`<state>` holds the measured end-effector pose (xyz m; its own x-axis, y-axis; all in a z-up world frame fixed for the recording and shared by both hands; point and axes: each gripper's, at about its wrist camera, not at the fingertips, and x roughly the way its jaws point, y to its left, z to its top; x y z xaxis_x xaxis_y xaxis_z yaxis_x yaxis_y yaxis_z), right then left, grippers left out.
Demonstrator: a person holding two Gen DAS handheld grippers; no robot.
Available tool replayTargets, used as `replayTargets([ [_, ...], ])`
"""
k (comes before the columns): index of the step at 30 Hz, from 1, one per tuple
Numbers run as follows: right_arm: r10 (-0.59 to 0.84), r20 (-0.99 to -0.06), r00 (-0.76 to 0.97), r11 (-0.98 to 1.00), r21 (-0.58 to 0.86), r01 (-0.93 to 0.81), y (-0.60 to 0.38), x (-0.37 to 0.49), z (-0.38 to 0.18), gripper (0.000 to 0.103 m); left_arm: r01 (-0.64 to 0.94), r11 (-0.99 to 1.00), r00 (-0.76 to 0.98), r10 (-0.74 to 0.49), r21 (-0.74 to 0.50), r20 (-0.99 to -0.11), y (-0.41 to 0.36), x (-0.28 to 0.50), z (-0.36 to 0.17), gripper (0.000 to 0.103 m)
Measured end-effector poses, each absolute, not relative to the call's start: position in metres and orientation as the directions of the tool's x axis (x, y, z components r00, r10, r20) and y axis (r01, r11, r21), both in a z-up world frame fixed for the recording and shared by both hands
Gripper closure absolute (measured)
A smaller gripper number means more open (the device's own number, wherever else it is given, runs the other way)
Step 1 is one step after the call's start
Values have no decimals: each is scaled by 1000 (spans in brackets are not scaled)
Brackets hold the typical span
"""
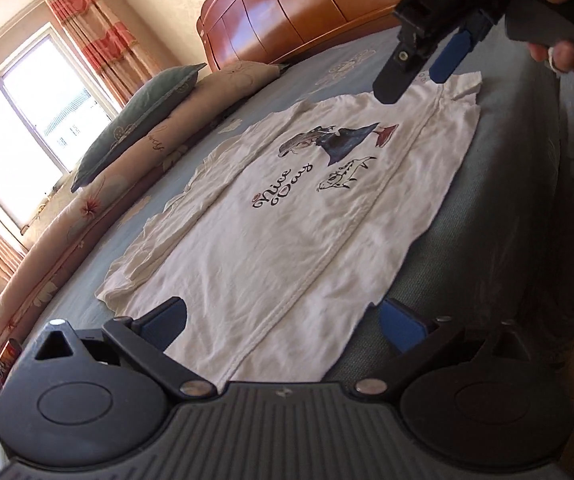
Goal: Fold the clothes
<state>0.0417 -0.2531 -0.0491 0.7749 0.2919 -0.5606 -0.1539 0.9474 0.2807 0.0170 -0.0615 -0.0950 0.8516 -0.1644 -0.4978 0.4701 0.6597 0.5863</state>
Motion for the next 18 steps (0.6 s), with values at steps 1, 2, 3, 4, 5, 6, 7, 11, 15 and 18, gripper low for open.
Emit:
replayTargets([
  [1, 292, -559, 776, 949, 268, -165, -252, 42, -47, 0, 469, 650, 852, -156, 597, -499, -61, 19, -95, 1],
  [2, 293, -557, 778, 951, 255, -175, -251, 42, -44, 0, 472, 644, 849, -150, 602, -506, -59, 22, -94, 1],
  [3, 293, -555, 778, 952, 242, -186, -250, 42, -42, 0, 475, 638, 847, -143, 606, -513, -57, 25, -93, 1],
  [4, 293, -555, 779, 954, 227, -197, -249, 42, -39, 0, 483, 628, 842, -144, 610, -519, -56, 26, -93, 1],
  [5, 292, -555, 779, 955, 212, -208, -247, 42, -37, 0, 498, 606, 838, -152, 620, -525, -56, 26, -92, 1],
  [6, 292, -554, 779, 956, 197, -218, -246, 42, -35, 0, 506, 582, 838, -156, 637, -523, -57, 25, -92, 1],
  [7, 292, -553, 780, 956, 183, -229, -244, 42, -33, 0, 504, 565, 842, -155, 653, -516, -57, 25, -91, 1],
  [11, 291, -550, 783, 956, 127, -265, -235, 42, -26, 0, 489, 528, 858, -150, 694, -490, -59, 29, -88, 1],
  [15, 298, -551, 779, 945, 54, -322, -221, 39, -23, 0, 480, 632, 849, -160, 608, -504, -49, 45, -72, 1],
  [18, 291, -559, 776, 924, -46, -380, -204, 35, -25, 0, 490, 631, 843, -168, 602, -511, -47, 45, -71, 1],
])
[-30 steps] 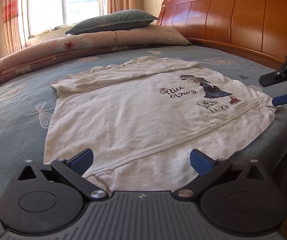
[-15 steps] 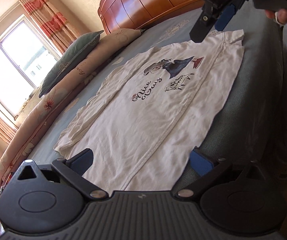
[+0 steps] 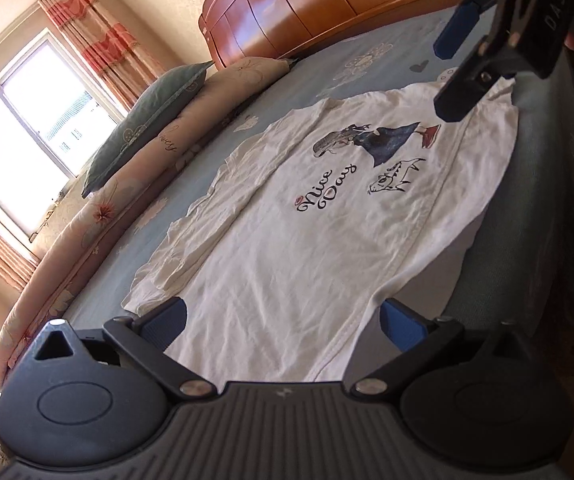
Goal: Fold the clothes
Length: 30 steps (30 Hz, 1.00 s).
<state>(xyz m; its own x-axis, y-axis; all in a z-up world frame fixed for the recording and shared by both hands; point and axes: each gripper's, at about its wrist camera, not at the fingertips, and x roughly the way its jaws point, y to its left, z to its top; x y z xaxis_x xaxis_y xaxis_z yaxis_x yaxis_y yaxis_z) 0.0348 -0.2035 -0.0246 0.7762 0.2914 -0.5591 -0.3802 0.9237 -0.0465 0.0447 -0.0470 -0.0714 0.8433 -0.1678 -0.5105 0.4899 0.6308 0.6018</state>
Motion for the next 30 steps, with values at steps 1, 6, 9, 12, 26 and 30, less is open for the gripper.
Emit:
replayTargets([
  [1, 284, -559, 779, 914, -86, -396, -198, 32, -26, 0, 502, 617, 839, -177, 606, -515, -47, 43, -73, 1],
  [6, 275, -572, 773, 866, -201, -457, -174, 25, -35, 0, 553, 537, 815, -189, 637, -548, -50, 33, -89, 1],
  [9, 275, -578, 768, 858, -213, -467, -168, 26, -38, 0, 562, 518, 812, -198, 645, -549, -51, 29, -93, 1],
  [12, 272, -568, 777, 855, -228, -466, -166, 24, -39, 0, 566, 531, 810, -212, 631, -548, -50, 28, -91, 1],
  [26, 375, -614, 694, 761, -224, -609, -155, 11, -48, 39, 484, 686, 839, -188, 542, -511, -34, 55, -76, 1],
  [30, 501, -643, 579, 678, -124, -725, -142, 7, -49, 51, 461, 721, 844, -177, 517, -506, -30, 63, -72, 1],
])
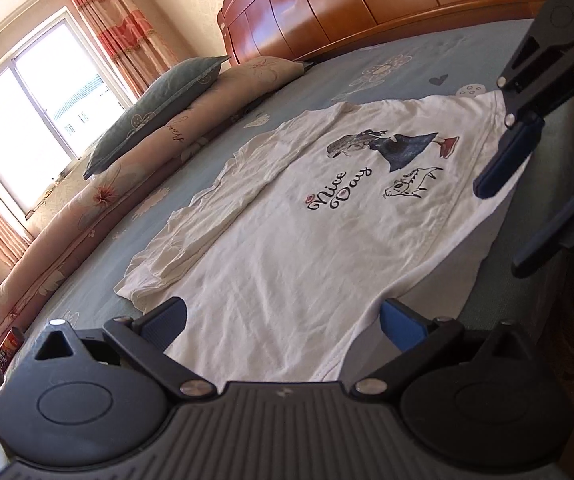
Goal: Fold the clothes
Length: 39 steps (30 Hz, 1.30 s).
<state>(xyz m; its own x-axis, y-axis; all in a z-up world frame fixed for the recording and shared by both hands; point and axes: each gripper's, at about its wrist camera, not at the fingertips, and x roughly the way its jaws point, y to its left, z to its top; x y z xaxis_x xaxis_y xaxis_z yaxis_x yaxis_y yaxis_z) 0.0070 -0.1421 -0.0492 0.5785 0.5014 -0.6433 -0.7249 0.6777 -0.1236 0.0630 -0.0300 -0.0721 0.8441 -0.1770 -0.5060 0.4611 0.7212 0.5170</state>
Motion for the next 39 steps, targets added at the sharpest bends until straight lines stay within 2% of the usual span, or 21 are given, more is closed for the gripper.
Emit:
replayTargets([
  [5, 504, -702, 504, 657, -67, -751, -123, 24, -72, 51, 454, 729, 848, -178, 512, -499, -27, 62, -70, 1],
  [9, 498, -693, 521, 711, -17, -703, -136, 43, -72, 51, 457, 721, 847, -174, 521, -502, -21, 56, -72, 1],
  [13, 444, -726, 525, 682, -106, -724, -146, 48, -70, 54, 462, 720, 841, -171, 517, -513, -14, 46, -72, 1],
  [15, 432, -736, 522, 642, -155, -751, -145, 46, -70, 54, 478, 721, 838, -203, 502, -507, -14, 36, -66, 1],
  [19, 386, -741, 550, 564, -283, -776, -137, 45, -68, 55, 584, 690, 788, -356, 427, -502, -24, 9, -49, 1],
  [22, 368, -740, 563, 536, -326, -779, -132, 46, -67, 55, 698, 616, 698, -467, 366, -543, -39, -5, -48, 3],
  [25, 359, -733, 578, 518, -359, -776, -130, 42, -68, 55, 742, 560, 649, -465, 368, -603, -60, -1, -63, 22],
  [27, 355, -726, 589, 508, -379, -773, -129, 39, -69, 55, 759, 571, 608, -454, 311, -651, -66, 13, -73, 41],
  [31, 357, -721, 594, 493, -395, -775, -128, 34, -70, 55, 732, 675, 523, -478, 86, -706, -56, 53, -83, 41],
  [36, 350, -705, 617, 422, -470, -776, -122, 26, -73, 55, 694, 720, 534, -481, 35, -696, -37, 73, -78, 41],
  [39, 336, -680, 651, 358, -547, -757, -114, 20, -78, 55, 691, 720, 545, -455, 70, -704, -30, 78, -78, 41],
])
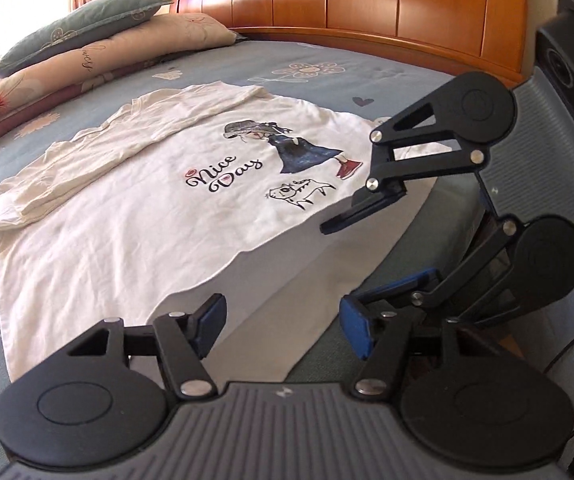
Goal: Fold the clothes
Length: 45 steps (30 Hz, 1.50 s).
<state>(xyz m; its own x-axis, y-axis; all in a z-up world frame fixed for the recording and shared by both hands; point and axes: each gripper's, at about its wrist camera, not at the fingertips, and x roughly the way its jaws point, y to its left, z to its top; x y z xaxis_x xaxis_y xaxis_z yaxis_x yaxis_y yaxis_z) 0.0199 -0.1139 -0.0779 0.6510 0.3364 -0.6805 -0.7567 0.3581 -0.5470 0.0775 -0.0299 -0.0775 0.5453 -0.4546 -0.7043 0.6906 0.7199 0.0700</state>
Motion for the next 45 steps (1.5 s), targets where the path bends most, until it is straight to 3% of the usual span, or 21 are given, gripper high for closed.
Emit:
replayTargets([
  [7, 286, -555, 781, 202, -762, -615, -97, 4, -99, 55, 745, 624, 566, -402, 237, -720, -43, 64, -84, 37],
  [13, 291, -556, 779, 295, -722, -626, -105, 9, -87, 55, 723, 602, 624, -357, 340, -695, -55, 67, -87, 36],
  [18, 353, -617, 703, 303, -636, -710, -108, 4, -77, 55, 716, 615, 626, -355, 330, -695, -53, 74, -86, 35],
  [20, 329, -641, 694, 273, -639, -719, -105, 4, -86, 64, 714, 618, 628, -357, 330, -691, -52, 75, -86, 35],
  [22, 316, -649, 692, 295, -626, -721, -103, 10, -89, 85, 715, 615, 629, -360, 332, -689, -52, 73, -86, 35],
  [29, 298, -629, 718, 330, -638, -696, -97, 20, -92, 95, 752, 568, 604, -391, 334, -695, -57, 64, -87, 38],
  [31, 304, -612, 730, 358, -637, -683, -98, 23, -87, 96, 758, 567, 592, -393, 322, -704, -59, 65, -86, 46],
  [33, 310, -599, 739, 387, -631, -673, -99, 27, -82, 98, 768, 561, 577, -396, 309, -714, -62, 65, -86, 61],
  [37, 321, -595, 737, 406, -616, -675, -101, 30, -76, 99, 766, 564, 574, -380, 310, -725, -67, 68, -86, 66],
  [39, 328, -595, 734, 411, -609, -678, -103, 30, -75, 99, 747, 578, 592, -350, 329, -726, -69, 71, -87, 93],
  [40, 333, -596, 730, 411, -605, -682, -105, 28, -74, 99, 738, 585, 600, -339, 337, -725, -69, 72, -88, 98],
  [45, 329, -606, 725, 367, -625, -689, -108, 9, -85, 90, 720, 617, 608, -339, 318, -718, -66, 74, -86, 99],
])
